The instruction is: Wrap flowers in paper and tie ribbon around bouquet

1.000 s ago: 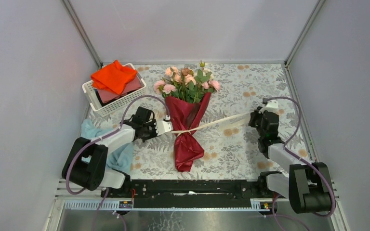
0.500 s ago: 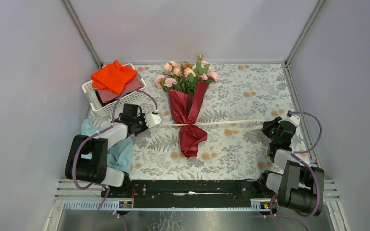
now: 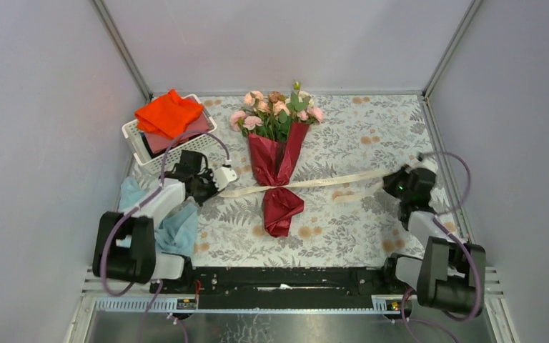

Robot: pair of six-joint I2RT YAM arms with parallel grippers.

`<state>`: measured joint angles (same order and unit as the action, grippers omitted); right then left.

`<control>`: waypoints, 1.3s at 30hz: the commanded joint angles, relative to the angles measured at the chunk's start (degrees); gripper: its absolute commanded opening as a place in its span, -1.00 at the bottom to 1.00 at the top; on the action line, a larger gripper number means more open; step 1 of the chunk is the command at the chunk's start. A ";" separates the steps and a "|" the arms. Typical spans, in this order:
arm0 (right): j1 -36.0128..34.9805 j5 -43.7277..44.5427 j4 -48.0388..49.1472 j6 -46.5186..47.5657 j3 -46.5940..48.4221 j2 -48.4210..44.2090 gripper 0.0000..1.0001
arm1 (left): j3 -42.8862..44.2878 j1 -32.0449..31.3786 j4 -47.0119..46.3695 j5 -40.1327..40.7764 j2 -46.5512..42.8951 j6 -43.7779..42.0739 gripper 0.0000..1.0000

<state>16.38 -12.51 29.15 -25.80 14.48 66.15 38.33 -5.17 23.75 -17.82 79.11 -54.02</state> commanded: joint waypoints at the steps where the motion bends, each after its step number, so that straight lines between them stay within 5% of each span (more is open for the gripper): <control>1: -21.87 6.92 -15.74 13.27 15.39 -1.38 -1.00 | 10.19 -11.96 11.74 -5.84 -8.49 13.50 -1.00; 5: -35.51 3.25 -28.27 12.35 22.78 -0.11 -0.99 | 23.44 -21.76 17.63 -11.88 -7.92 23.58 -1.00; 7: -41.66 1.90 -33.00 9.68 23.68 0.22 -0.79 | 26.73 -24.88 18.77 -12.61 -7.69 26.80 -1.00; 12: -51.73 1.27 -42.74 1.86 23.83 1.96 0.84 | 28.99 -27.94 20.64 -14.81 -8.75 29.49 -1.00; 13: -52.47 3.65 -45.39 1.94 24.64 1.11 0.97 | 29.45 -28.25 20.84 -14.79 -8.74 29.89 -1.00; 20: -57.12 24.32 -52.50 11.29 31.44 -7.79 0.99 | 30.43 -29.02 20.80 -17.40 -9.94 31.48 -1.00; 23: -61.21 10.60 -41.64 22.93 31.49 -6.57 0.99 | 29.76 -29.15 20.07 -16.73 -9.95 31.20 -1.00; 25: -62.54 -3.02 -21.24 30.03 27.34 -6.11 0.98 | 29.67 -29.20 20.02 -16.15 -9.98 30.85 -1.00; 28: -62.63 -9.85 1.37 32.67 21.74 -1.99 0.98 | 29.54 -29.19 20.02 -15.63 -10.25 30.78 -1.00; 34: -62.61 -20.70 13.35 31.61 22.96 8.47 0.79 | 28.62 -29.20 20.31 -15.22 -11.26 31.05 -1.00; 39: -62.61 -19.67 22.62 28.97 22.15 13.63 0.37 | 28.08 -29.20 20.36 -15.71 -11.37 31.32 -1.00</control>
<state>-46.13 -28.67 36.42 4.03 36.62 77.32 66.87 -33.82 44.03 -32.80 68.79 -23.88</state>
